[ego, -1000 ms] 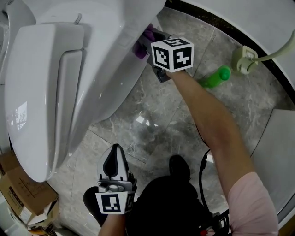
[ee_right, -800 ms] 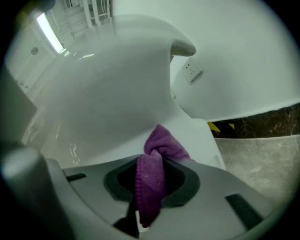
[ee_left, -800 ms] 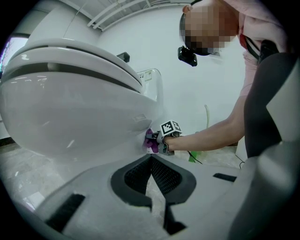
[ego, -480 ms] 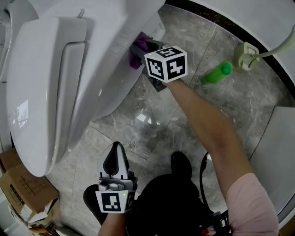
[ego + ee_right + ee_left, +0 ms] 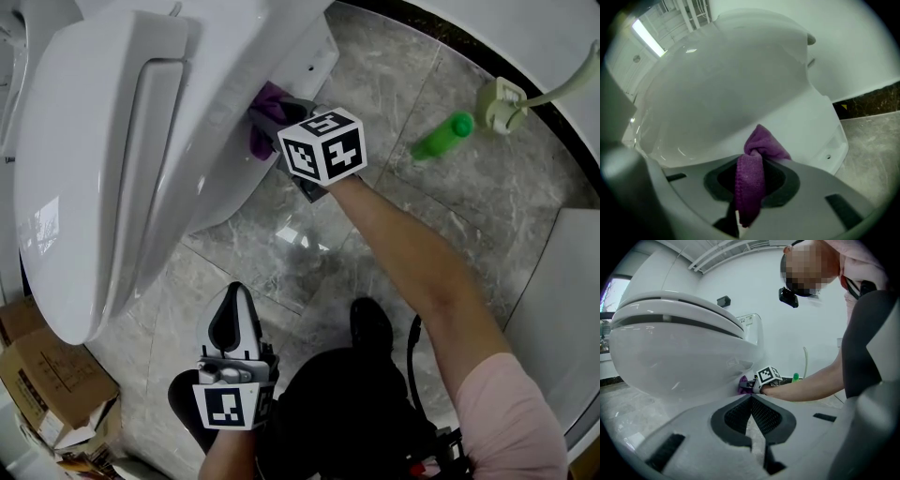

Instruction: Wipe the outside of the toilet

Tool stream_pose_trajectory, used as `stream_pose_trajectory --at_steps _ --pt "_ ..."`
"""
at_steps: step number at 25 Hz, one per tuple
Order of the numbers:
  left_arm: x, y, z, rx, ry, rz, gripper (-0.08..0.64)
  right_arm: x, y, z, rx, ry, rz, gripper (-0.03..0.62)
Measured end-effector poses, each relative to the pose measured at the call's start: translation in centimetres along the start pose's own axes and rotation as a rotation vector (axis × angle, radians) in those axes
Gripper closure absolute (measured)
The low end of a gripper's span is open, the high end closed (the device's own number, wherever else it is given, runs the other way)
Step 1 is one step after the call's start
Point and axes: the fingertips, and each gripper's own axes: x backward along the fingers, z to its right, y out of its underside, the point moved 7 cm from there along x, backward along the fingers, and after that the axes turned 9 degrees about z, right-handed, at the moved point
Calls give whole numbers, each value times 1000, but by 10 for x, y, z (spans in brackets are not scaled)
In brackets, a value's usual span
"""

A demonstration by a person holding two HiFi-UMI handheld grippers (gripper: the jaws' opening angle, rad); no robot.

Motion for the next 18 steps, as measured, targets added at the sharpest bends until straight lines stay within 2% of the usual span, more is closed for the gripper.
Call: stream_pose_trajectory --at_steps 18 --pt "38 -6 -7 -13 -49 26 552 2 39 -71 -39 -113 -44 515"
